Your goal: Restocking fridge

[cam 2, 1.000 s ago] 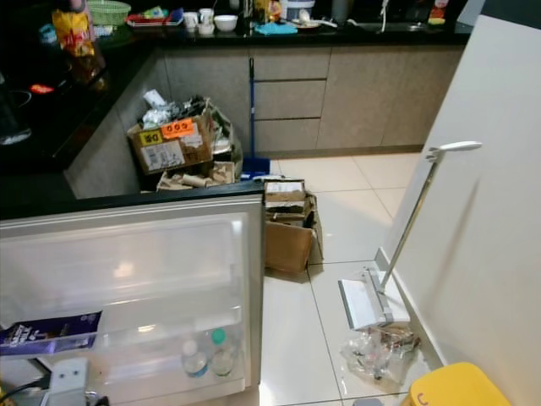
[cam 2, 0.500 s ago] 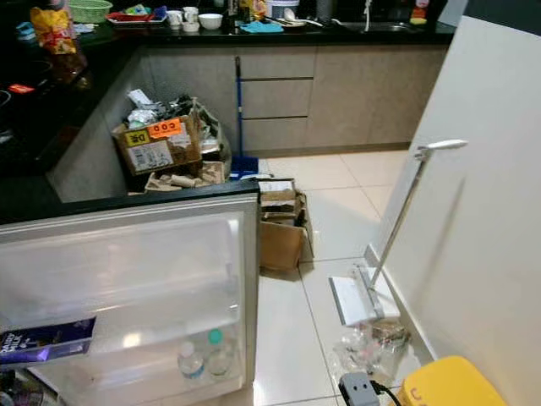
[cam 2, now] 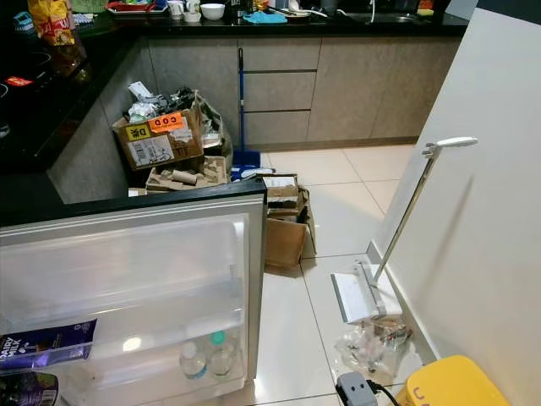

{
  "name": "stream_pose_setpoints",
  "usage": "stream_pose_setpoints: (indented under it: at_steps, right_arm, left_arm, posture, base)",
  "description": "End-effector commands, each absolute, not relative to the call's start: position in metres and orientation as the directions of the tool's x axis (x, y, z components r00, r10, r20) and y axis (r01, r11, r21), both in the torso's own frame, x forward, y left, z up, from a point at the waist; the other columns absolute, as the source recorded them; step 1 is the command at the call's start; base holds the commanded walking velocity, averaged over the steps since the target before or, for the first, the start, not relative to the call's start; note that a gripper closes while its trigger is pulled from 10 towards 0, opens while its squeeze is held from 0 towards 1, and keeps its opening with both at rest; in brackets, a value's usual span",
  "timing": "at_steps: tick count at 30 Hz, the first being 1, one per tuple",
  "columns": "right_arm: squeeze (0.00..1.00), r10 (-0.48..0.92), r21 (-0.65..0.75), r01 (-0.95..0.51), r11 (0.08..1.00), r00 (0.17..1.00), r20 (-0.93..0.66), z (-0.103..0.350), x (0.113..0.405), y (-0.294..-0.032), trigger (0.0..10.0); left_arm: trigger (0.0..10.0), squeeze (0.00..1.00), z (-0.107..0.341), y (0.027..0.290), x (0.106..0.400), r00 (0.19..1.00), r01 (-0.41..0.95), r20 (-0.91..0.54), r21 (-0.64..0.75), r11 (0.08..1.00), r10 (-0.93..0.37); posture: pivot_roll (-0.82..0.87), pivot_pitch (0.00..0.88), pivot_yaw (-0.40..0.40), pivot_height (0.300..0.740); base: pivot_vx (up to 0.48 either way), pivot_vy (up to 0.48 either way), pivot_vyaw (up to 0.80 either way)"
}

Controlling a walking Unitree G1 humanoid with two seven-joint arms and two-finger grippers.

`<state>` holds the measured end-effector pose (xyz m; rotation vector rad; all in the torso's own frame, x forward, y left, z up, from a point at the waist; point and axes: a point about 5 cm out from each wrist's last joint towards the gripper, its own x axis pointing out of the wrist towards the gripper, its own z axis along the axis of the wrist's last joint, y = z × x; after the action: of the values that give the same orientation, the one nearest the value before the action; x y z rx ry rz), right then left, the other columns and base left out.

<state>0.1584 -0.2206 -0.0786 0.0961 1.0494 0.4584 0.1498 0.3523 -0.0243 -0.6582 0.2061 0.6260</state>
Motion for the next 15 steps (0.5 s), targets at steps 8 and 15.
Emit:
stream_pose_setpoints:
  at_steps: [8,15]
  right_arm:
    - [0.00,0.443,0.321,-0.340,0.884,0.386,-0.809,-0.079,0.154,-0.220,10.0]
    - [0.00,0.447,0.324,-0.346,0.880,0.377,-0.811,-0.080,0.153,-0.219,10.0]
  left_arm:
    - [10.0,0.00,-0.003,0.389,0.129,0.753,-0.625,-0.252,-0.561,0.543,0.607]
    - [10.0,0.00,-0.005,0.395,0.117,0.736,-0.673,-0.319,-0.446,0.590,0.597]
  posture:
    - [-0.09,0.001,-0.006,0.740]
    - [-0.08,0.000,-0.003,0.740]
  base:
    - [0.000,0.000,0.00]
    - [0.000,0.000,0.00]
